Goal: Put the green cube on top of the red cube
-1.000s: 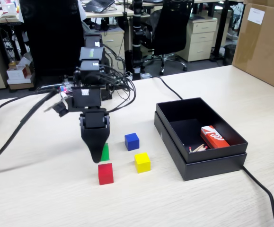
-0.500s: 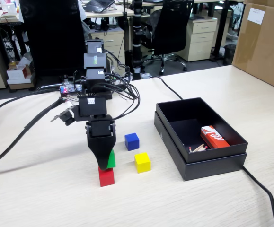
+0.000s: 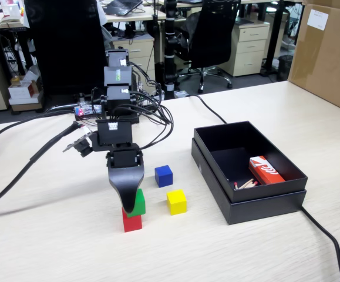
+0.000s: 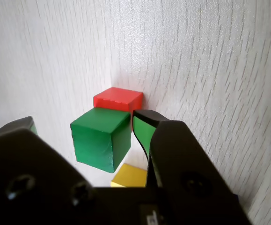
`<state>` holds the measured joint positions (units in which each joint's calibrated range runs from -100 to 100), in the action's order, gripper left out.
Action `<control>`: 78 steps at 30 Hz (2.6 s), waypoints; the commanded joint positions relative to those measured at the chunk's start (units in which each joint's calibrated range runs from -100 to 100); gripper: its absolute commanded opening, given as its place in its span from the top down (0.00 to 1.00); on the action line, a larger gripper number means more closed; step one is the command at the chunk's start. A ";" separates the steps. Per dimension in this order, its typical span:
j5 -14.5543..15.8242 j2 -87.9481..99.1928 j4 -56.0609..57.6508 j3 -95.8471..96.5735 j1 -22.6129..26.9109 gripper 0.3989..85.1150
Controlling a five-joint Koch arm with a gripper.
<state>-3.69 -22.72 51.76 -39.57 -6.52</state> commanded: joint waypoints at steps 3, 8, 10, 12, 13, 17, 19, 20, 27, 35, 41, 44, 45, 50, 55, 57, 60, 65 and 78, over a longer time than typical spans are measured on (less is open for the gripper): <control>-1.03 3.61 -0.14 -3.40 -0.15 0.43; -0.98 16.46 -0.14 4.58 -0.15 0.43; -0.98 23.01 -0.14 8.38 -0.15 0.43; -0.98 32.87 -0.14 14.55 0.15 0.42; -0.98 36.32 -0.14 16.72 0.34 0.42; -0.24 50.09 -0.14 26.52 1.66 0.43; 0.68 55.94 -0.14 32.32 2.54 0.43; 1.07 58.92 -0.14 35.67 3.03 0.43; 2.69 80.95 -9.39 62.96 5.32 0.43; 3.76 96.21 -18.46 81.37 5.32 0.44; 3.96 106.31 -20.18 93.70 5.32 0.42; 3.96 111.70 -21.74 98.86 5.23 0.42; 3.76 113.54 -22.43 100.41 5.13 0.42; 3.37 121.00 -28.13 110.65 4.93 0.42; 2.30 121.80 -35.48 119.63 4.49 0.41; 1.17 121.80 -41.35 124.07 4.49 0.41; 0.54 121.80 -45.93 129.69 4.69 0.42; 0.00 121.80 -48.87 134.95 4.74 0.42; -0.54 121.80 -48.95 134.95 4.54 0.43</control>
<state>-3.83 99.22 1.97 93.43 -1.88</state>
